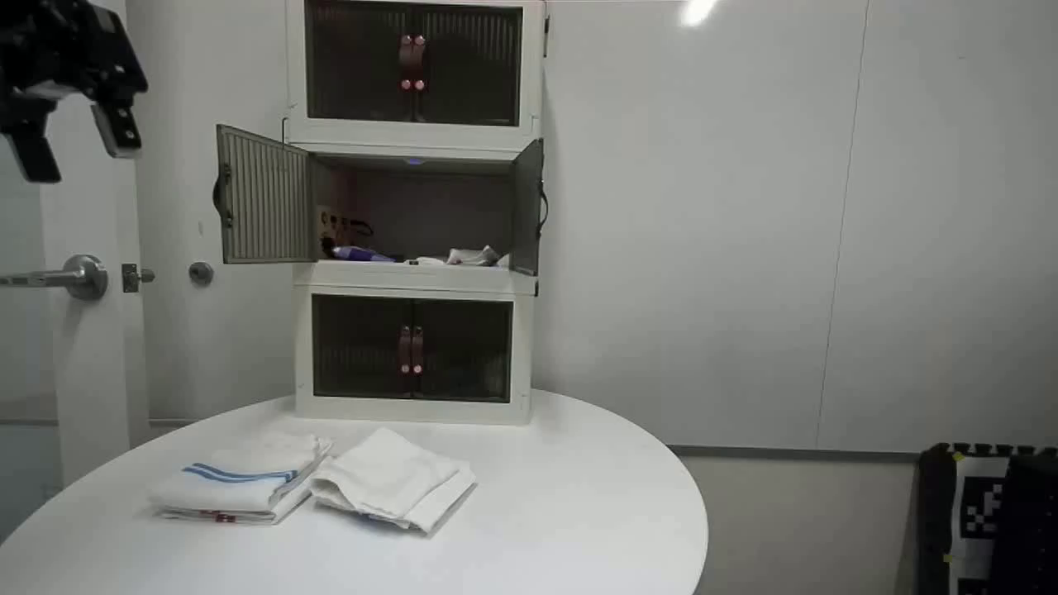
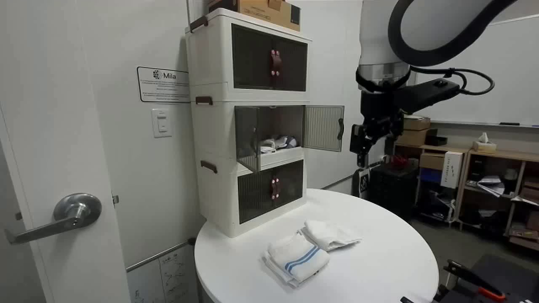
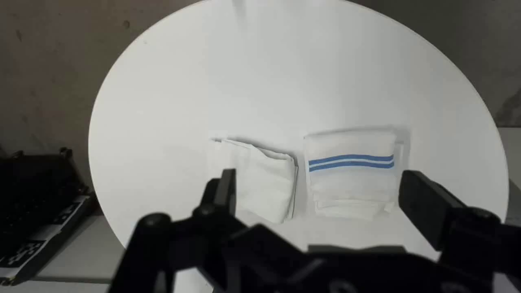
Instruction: Pick up a cloth and put it on the middle shelf
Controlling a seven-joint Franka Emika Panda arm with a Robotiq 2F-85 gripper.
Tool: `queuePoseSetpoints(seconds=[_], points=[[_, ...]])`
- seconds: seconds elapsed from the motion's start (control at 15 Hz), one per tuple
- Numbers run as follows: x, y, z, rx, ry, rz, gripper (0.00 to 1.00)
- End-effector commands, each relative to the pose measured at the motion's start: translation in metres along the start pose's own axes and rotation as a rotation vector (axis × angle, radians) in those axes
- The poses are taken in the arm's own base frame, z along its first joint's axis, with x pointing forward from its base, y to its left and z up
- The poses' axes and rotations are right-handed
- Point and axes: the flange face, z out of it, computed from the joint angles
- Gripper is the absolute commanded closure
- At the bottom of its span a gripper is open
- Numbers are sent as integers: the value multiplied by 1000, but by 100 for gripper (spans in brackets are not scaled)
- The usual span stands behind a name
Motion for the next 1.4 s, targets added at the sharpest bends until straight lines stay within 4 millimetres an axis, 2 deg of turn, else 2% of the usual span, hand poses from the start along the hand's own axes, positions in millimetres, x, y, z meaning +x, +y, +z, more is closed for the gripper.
queuePoseSetpoints(seconds=[0.0,0.27,0.53,0.8,1.13,1.33], points=[[-1,0,2,-1,-8,-1,0],[22,0,7,-4,28,18,0],[50,-2,28,-32,95,36,0],[74,-5,68,-75,117,74,0],[98,17,135,-112,71,111,0],[115,27,166,-130,61,120,0]])
